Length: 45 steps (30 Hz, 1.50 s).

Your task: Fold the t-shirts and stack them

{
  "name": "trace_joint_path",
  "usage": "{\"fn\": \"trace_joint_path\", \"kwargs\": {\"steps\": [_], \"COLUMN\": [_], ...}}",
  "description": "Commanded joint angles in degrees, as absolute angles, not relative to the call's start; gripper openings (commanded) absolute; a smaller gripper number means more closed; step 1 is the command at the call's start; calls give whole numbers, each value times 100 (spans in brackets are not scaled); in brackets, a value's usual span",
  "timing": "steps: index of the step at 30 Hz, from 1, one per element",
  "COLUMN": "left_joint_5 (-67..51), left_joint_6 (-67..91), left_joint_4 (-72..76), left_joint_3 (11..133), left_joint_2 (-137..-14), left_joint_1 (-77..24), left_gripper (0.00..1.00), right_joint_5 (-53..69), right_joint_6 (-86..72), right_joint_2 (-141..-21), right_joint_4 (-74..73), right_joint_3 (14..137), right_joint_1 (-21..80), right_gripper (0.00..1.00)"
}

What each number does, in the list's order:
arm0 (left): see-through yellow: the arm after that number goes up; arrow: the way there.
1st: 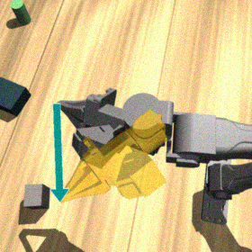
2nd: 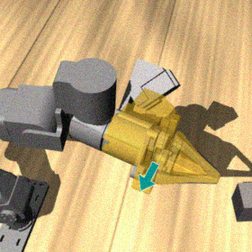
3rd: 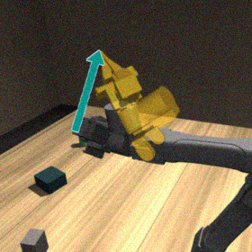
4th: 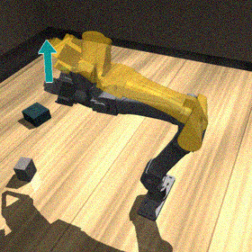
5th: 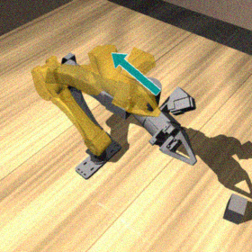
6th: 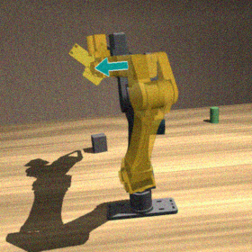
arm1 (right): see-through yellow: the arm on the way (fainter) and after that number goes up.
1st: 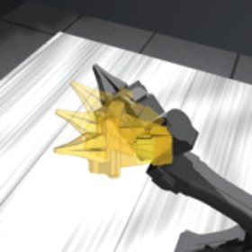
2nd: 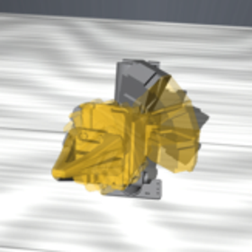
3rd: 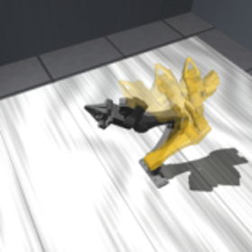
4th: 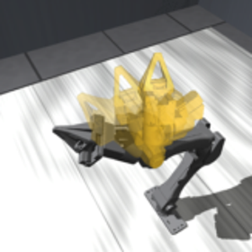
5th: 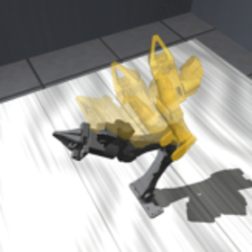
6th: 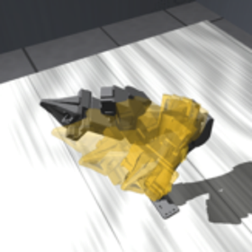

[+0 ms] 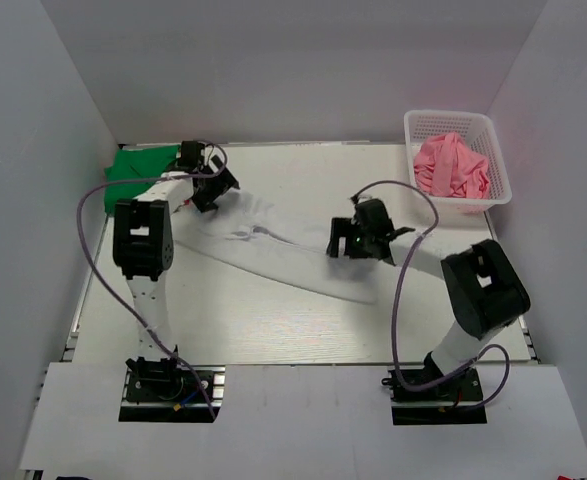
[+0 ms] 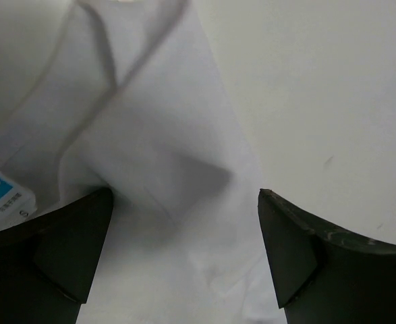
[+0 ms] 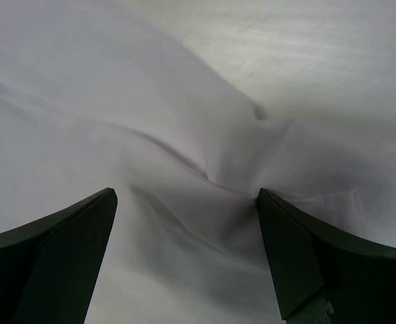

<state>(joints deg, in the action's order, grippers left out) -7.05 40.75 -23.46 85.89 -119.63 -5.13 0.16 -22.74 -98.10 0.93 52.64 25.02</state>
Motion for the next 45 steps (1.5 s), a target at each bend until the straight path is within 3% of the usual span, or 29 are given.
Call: {"fn": "trace_joint_path", "kwargs": {"steps": [1, 5, 6, 10, 16, 24, 30, 34, 36, 39, 45], "left_joint_5": [-782, -1255, -1788, -2619, -2444, -2101, -1591, -1731, -1802, -1512, -976], "left_joint_6": [4017, 4227, 4445, 5507, 5625, 5572, 4923, 3925, 3456, 2902, 3005], "left_joint_4": [-2381, -2690, -2455, -311, 201, 466, 123, -639, -1491, -1871, -1435], "left_joint_3": [10076, 13683, 13980, 13343, 13869, 14158, 14106, 14159, 13853, 12274, 8170], "left_joint_2": [-13501, -15627, -15940, -16225, -16559, -16313, -15075, -14153, -13626, -12072, -9121], "left_joint_1": [-659, -896, -896, -1133, -1520, -1626, -1626, -1626, -1626, -1626, -1626], "left_gripper": [100, 100, 100, 100, 100, 100, 100, 100, 100, 100, 100], "right_joint_5": [710, 1327, 1397, 2413, 2374, 2260, 2637, 2172, 1578, 961, 362], "right_joint_6": [-2417, -1742, -1401, -328, 324, 431, 580, 317, 62, -167, -597], "right_joint_2": [-9309, -9008, -9157, -9842, -9862, -9396, -8570, -8244, -8131, -7964, -7647], "right_joint_4": [-694, -763, -834, -835, -791, -432, -291, -150, -71, -62, -122], "right_joint_3": [4546, 4473, 4700, 5150, 5423, 5238, 5116, 5019, 4940, 4782, 4342], "right_joint_1": [3607, 4920, 5078, 5774, 6178, 6258, 6258, 6240, 6258, 6232, 6223], "right_gripper": [90, 90, 90, 90, 90, 90, 90, 90, 90, 90, 90]}}
